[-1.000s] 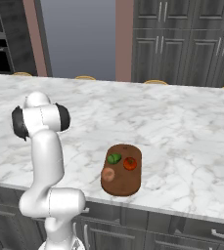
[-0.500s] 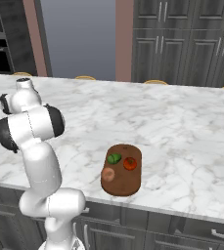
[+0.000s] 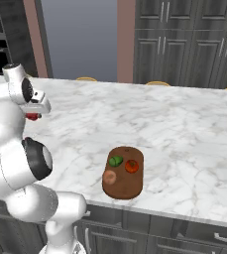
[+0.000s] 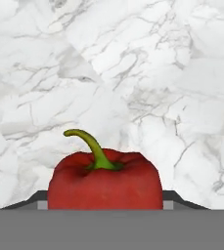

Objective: Place the avocado, onion, tomato, and bell pepper on the cutting board.

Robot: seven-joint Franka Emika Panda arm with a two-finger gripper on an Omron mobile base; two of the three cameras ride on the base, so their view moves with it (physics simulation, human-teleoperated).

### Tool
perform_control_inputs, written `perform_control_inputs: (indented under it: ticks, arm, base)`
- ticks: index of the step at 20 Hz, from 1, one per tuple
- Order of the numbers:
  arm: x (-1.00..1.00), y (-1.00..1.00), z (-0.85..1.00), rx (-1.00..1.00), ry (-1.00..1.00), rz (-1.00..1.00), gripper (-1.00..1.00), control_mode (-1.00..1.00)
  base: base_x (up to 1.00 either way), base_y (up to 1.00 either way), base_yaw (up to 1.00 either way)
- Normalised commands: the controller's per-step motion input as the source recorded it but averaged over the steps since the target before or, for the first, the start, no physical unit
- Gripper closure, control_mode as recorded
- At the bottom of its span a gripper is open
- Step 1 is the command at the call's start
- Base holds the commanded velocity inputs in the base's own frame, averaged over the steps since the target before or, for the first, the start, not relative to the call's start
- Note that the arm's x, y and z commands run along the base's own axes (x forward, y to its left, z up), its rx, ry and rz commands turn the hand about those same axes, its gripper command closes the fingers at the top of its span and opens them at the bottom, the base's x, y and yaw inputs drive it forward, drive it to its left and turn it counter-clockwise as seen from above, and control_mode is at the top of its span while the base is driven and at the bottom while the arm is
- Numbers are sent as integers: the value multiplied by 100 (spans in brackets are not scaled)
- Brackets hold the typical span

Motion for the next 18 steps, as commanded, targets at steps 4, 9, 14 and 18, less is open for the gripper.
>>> perform_control_inputs:
  ticks: [4, 9, 14, 18]
  arm:
    - [-72, -72, 98, 0, -19, 0, 100, -100]
    - [-68, -91, 83, 0, -15, 0, 100, -100]
    - [-39, -100, 55, 0, -5, 0, 100, -100]
    - [-24, -100, 37, 0, -1, -2, 100, -100]
  base:
    - [0, 0, 0]
    - [0, 0, 0]
    - [0, 0, 0]
    - [0, 0, 0]
